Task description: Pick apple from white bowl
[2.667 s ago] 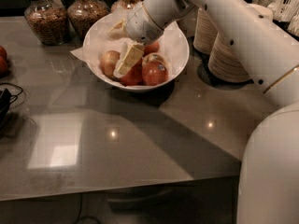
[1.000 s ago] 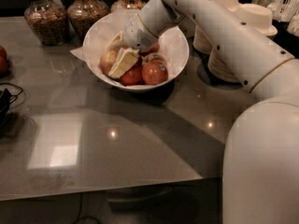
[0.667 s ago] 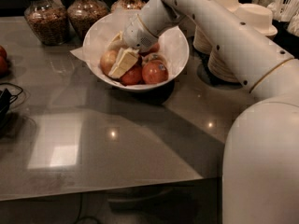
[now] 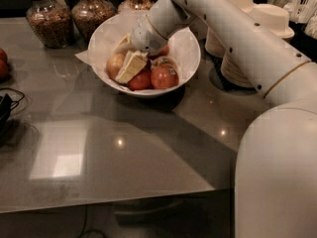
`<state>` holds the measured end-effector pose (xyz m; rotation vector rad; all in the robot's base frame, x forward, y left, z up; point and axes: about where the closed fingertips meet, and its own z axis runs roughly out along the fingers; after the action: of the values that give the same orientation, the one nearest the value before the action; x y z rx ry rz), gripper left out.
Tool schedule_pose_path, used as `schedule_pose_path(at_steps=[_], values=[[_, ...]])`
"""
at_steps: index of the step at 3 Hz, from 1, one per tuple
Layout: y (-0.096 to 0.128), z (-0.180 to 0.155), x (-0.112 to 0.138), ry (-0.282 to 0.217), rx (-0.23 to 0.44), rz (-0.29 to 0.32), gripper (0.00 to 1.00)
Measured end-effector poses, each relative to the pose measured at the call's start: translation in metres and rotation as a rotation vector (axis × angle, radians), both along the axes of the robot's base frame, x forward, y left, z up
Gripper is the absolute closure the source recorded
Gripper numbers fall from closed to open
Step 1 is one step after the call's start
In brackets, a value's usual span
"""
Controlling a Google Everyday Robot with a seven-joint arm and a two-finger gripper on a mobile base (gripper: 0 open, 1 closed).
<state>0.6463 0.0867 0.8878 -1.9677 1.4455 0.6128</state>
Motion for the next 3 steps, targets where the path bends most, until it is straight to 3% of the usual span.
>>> schedule_pose_path(at_steps=[1,3], values=[[-0.002,0.023,-0.001,-0.04,0.067,0.037,1.0],[-0.03,0.069,-0.01,-0.124,0.237,0.077,1.0]])
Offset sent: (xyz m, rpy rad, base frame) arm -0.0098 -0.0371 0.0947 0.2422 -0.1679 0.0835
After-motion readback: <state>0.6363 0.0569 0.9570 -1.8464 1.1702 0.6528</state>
